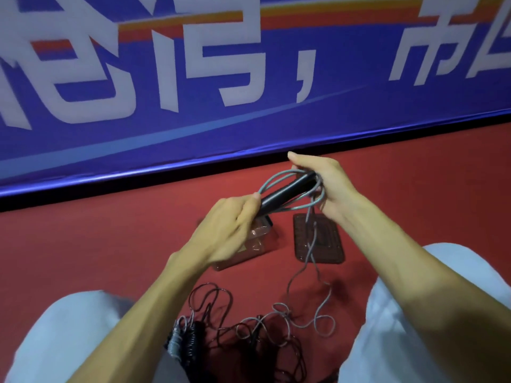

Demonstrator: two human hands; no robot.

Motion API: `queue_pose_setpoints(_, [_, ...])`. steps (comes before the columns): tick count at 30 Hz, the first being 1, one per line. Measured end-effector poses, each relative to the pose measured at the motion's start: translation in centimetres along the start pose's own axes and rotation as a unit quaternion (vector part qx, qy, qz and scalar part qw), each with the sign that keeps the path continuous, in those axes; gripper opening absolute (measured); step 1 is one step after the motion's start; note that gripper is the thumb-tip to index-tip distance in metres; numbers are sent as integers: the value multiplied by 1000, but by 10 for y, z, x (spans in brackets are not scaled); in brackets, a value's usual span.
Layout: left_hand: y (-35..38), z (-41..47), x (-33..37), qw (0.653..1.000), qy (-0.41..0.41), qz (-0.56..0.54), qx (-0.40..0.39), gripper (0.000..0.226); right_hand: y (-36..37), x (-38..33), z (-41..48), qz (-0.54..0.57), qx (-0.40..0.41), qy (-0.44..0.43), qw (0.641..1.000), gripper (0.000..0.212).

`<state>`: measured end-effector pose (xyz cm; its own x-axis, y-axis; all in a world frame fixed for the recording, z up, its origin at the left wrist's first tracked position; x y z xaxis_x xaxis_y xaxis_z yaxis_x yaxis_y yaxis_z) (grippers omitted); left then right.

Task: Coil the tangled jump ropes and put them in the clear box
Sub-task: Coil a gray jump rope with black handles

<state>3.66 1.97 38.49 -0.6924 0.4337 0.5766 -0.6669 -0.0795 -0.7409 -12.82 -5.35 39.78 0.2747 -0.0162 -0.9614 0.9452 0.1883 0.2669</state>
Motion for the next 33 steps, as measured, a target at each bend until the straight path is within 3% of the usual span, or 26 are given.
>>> queue_pose_setpoints(3, [-10, 6, -9, 997, -32, -47, 59, 44, 8, 10, 2, 32, -23, 63, 997, 31])
queue_pose_setpoints(5, [-17, 8, -20, 985, -73, -124, 93, 43, 17, 20, -2, 14, -82, 104, 991, 29])
queue_pose_setpoints(9, [-20, 8, -41, 945, -152, -254, 138, 39, 42, 33, -21, -115, -229, 139, 957, 24])
queue_pose_setpoints(12, [-15, 9, -57, 929, -203, -262, 163, 40, 57, 42, -37, -289, -319, 131, 893, 17])
queue_pose_setpoints(15, [-13, 8, -70, 934, -234, -202, 181, 50, 59, 45, -45, -452, -363, 106, 808, 40])
queue_pose_setpoints(17, [-14, 8, -75, 942, -251, -135, 176, 44, 58, 39, -46, -543, -360, 35, 758, 44])
queue_pose_setpoints(19, [-16, 8, -79, 949, -272, -16, 160, 33, 56, 33, -42, -607, -328, -63, 721, 30])
queue_pose_setpoints(21, [-15, 7, -84, 947, -283, 75, 130, 28, 50, 30, -35, -619, -267, -134, 726, 20])
queue_pose_setpoints(26, [7, 6, -71, 945, -259, 200, -1, 29, 38, 19, -26, -536, -194, -211, 794, 11])
queue_pose_setpoints(29, [19, 3, -54, 943, -214, 253, -39, 29, 29, 22, -19, -512, -159, -199, 820, 10])
queue_pose_setpoints(33, [17, -2, -35, 954, -136, 267, -14, 31, 15, 26, -5, -516, -91, -142, 840, 5])
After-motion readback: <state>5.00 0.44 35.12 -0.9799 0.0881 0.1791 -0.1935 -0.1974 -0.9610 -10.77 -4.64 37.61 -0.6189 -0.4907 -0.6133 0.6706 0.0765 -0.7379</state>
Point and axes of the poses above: each hand's wrist, its own z-axis towards the middle knuckle, its own y-axis out of the palm, x = y × z, the point moved 4 cm from there along z, towards the middle knuckle, and after that the axes turned 4 degrees about -x, right-handed, at the moved point
